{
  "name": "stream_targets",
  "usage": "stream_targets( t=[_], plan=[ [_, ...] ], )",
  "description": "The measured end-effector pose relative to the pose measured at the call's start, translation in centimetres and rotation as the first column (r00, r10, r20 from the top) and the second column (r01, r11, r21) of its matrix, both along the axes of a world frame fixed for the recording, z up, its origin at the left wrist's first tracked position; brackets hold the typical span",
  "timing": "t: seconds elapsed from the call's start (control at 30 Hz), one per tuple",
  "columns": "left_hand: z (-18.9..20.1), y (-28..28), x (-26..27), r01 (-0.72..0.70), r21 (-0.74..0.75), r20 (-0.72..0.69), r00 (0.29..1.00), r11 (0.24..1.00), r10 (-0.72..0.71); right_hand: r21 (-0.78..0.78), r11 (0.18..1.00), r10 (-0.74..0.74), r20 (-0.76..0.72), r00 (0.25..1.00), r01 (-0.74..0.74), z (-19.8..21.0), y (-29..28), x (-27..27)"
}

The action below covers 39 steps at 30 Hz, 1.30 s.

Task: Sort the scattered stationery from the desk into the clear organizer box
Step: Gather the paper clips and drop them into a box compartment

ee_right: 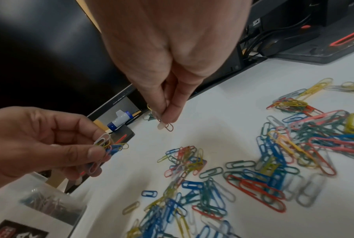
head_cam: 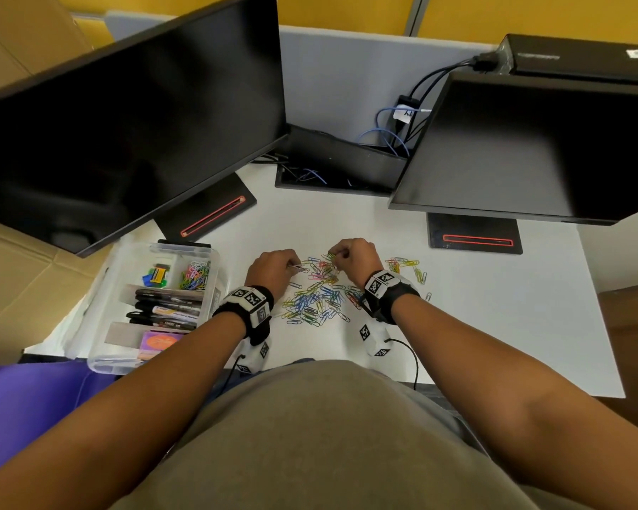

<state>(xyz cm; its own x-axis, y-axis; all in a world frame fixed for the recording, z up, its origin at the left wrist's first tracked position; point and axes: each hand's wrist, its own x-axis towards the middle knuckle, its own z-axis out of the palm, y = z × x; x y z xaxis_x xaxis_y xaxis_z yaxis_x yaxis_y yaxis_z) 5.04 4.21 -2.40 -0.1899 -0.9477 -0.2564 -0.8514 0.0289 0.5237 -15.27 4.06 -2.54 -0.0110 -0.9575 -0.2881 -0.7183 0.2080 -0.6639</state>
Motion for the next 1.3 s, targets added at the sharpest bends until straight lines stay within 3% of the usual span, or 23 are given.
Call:
stream_targets(
  t=[0.3, 0.57, 0.97, 1.3],
  plan=[
    [2.3, -0.2, 3.5, -0.093, -0.050, -0.052, 0.995, 0.994, 0.091, -0.089, 0.996, 0.007, 0.050, 0.999, -0.003, 2.3, -1.9, 4.8],
    [3.9, -0.1, 8.2, -0.223, -0.125, -0.102, 0.972, 0.967, 0.211, -0.156, 0.984, 0.107, 0.170, 0.980, -0.081, 4.1, -2.9, 11.7],
    [4.6, 1.1, 15.3, -0.419, -0.159, -0.093, 0.908, 0.894, 0.409, -0.148, 0.980, 0.164, 0.236, 0.958, -0.131, 4.8, -3.7, 18.5],
    [3.3, 1.3, 16.7, -0.337, -0.108, 0.027, 0.939, 0.935, 0.342, -0.136, 0.973, 0.213, 0.210, 0.954, -0.188, 4.6, -3.1, 20.7]
  ],
)
